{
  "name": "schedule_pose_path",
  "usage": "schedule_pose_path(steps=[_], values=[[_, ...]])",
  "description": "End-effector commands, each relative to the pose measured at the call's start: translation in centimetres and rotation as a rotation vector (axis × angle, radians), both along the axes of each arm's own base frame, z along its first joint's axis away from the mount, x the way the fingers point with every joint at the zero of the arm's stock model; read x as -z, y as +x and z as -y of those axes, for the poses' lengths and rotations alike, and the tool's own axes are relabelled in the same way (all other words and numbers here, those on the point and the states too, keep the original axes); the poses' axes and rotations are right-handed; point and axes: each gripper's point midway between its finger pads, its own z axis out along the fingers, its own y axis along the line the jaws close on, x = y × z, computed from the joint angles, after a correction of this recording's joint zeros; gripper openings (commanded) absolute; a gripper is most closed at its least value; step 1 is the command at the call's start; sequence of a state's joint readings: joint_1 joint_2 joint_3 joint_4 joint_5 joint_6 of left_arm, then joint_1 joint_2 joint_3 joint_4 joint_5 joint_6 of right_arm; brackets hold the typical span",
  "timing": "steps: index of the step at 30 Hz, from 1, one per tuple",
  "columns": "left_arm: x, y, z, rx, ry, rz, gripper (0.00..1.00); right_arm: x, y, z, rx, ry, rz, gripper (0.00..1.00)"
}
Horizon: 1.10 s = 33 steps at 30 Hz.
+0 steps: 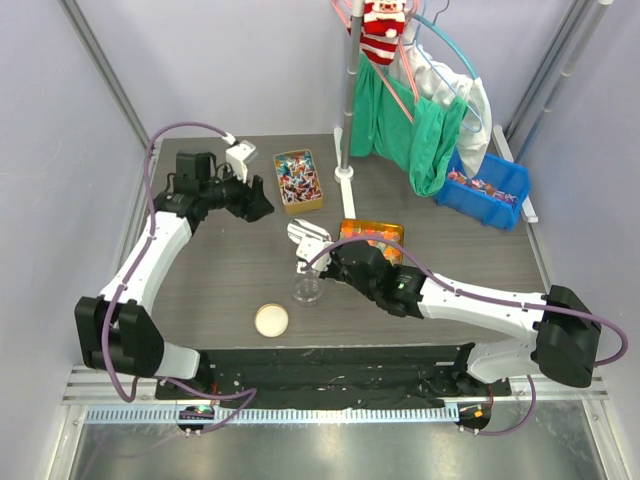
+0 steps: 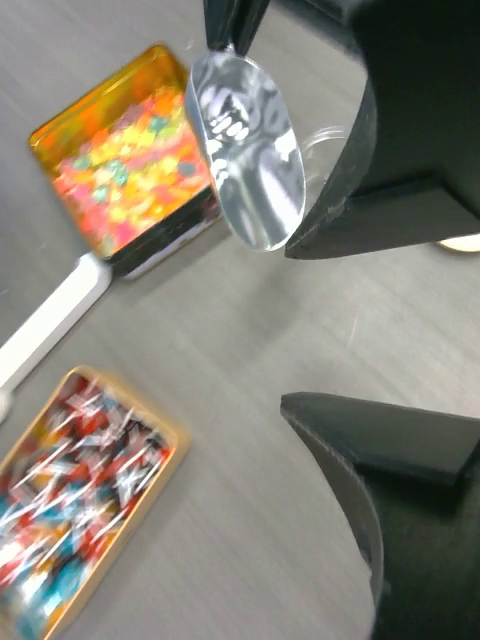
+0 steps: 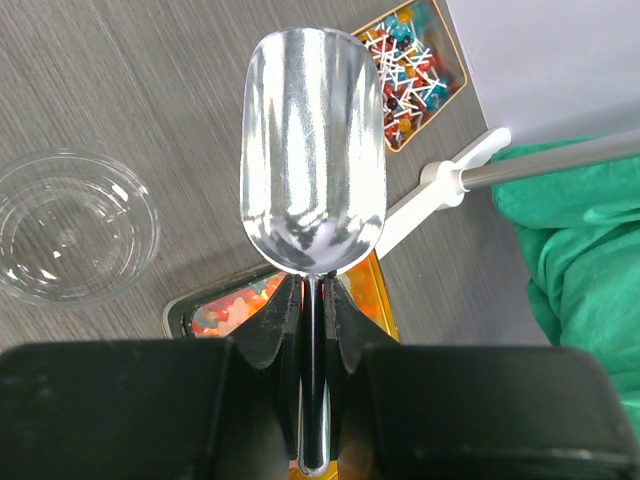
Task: Pack the candies
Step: Adjust the spatula.
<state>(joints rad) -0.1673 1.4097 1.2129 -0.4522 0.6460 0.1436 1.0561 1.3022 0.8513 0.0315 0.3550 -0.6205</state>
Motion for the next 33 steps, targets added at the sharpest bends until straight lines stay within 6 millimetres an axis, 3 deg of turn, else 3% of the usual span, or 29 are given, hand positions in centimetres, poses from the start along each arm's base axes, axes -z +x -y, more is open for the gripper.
schedule_pose_path(steps=[1, 5, 9, 15, 21, 28, 33], values=[[-2.6, 2.6, -0.7, -0.078, 0.019, 0.12, 0.72, -2.6, 1.0, 0.0, 0.032, 0.076, 0.069, 0.01], [0.8, 2.7, 0.5, -0.029, -0.011, 0.0, 0.86, -2.3, 1.1, -0.1, 0.033, 0.07, 0.063, 0.01], [2.9, 1.2, 2.4, 0.089, -0.095, -0.133, 1.0, -1.9, 1.2, -0.2, 0.034, 0.062, 0.06, 0.01], [3.7, -0.2, 4.0, 0.205, -0.185, -0.206, 1.0, -2.6, 1.2, -0.1, 0.036, 0.079, 0.074, 0.01], [3.0, -1.1, 5.1, 0.284, -0.266, -0.238, 1.0, -2.2, 1.1, -0.3, 0.026, 0.072, 0.065, 0.01], [3.1, -2.4, 6.1, 0.363, -0.329, -0.295, 1.0, -3.1, 0.8, -0.5, 0.02, 0.094, 0.077, 0.01], [3.2, -3.1, 6.9, 0.434, -0.399, -0.37, 0.84, -3.1, 0.5, -0.7, 0.009, 0.097, 0.078, 0.01]])
